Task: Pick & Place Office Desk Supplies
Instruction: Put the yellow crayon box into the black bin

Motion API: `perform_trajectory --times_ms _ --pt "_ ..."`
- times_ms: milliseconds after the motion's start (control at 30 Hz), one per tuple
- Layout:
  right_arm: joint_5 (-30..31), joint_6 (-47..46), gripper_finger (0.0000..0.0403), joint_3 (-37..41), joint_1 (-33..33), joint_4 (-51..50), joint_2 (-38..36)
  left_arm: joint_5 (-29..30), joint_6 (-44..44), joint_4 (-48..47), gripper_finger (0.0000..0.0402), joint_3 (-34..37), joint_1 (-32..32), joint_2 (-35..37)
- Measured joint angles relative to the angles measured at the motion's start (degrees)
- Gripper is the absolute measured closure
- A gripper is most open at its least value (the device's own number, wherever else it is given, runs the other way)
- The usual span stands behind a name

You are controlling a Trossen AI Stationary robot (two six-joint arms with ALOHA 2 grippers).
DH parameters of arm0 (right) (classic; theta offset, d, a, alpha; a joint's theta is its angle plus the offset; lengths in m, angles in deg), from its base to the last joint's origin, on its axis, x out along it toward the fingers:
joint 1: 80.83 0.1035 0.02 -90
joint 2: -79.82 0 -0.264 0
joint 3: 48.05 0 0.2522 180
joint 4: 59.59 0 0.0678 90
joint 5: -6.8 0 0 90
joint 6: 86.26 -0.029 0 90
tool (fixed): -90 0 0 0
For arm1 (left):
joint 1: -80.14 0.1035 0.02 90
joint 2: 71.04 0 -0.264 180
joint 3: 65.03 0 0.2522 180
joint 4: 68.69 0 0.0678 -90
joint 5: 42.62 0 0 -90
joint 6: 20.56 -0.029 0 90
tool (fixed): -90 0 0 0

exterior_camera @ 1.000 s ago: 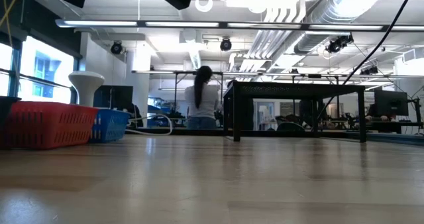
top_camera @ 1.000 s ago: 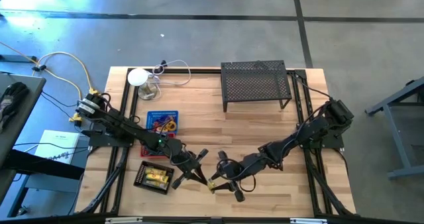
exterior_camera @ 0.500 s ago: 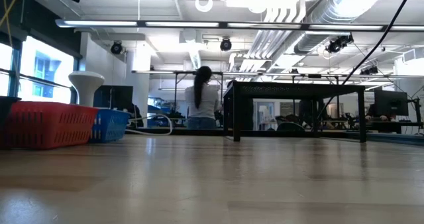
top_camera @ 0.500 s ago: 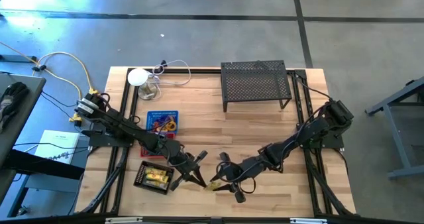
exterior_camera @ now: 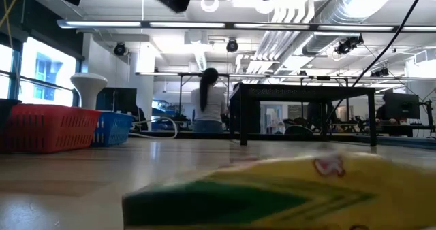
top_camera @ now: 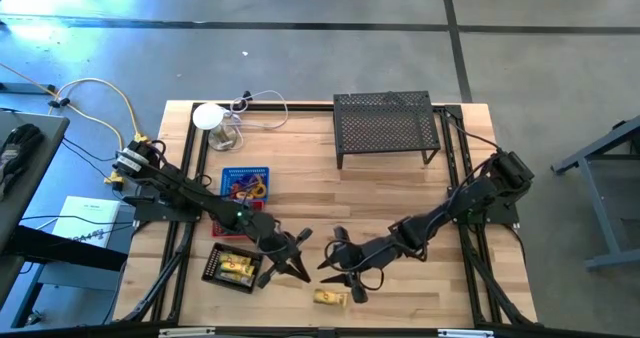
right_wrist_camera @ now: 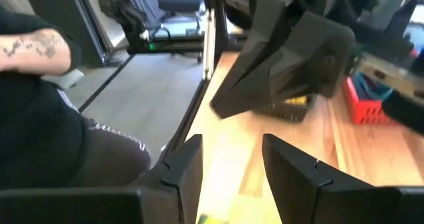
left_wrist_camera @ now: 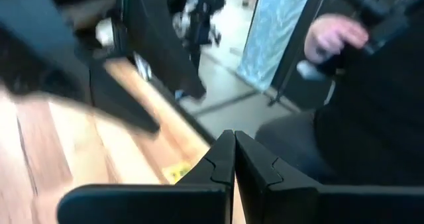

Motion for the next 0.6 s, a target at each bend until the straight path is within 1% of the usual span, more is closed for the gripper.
perform_trajectory --times_ms 33,100,200,267,367,467,600 --pt "0.02 -0.67 0.0259 0.00 0.34 -0.87 0.00 0.21 0.02 -1.89 0.0401 0.01 0.00 0.23" --pt "0.95 -1.41 0.0259 0.00 1.17 -2.32 0.00 2.74 -0.27 -5.93 0.0401 0.05 0.00 0.60" --pt "5.49 -2.01 0.0259 0.00 2.63 -3.33 0.00 9.29 -1.98 -9.93 0.0398 0.08 -0.45 0.65" --pt "9.07 -0.82 0.0259 0.00 3.72 -3.37 0.00 12.46 -3.80 -10.88 0.0386 0.10 -1.18 0.65" --pt "14.22 1.58 0.0257 0.00 5.49 -3.25 0.00 15.53 -5.38 -11.48 0.0349 0.10 -2.62 0.65" --pt "17.65 2.20 0.0250 0.00 7.10 -2.77 0.00 19.13 -6.83 -10.82 0.0296 0.10 -4.39 0.65" --pt "21.01 2.31 0.0232 0.00 9.28 -0.82 0.00 29.08 -11.29 -7.97 0.0230 0.12 -8.18 0.65"
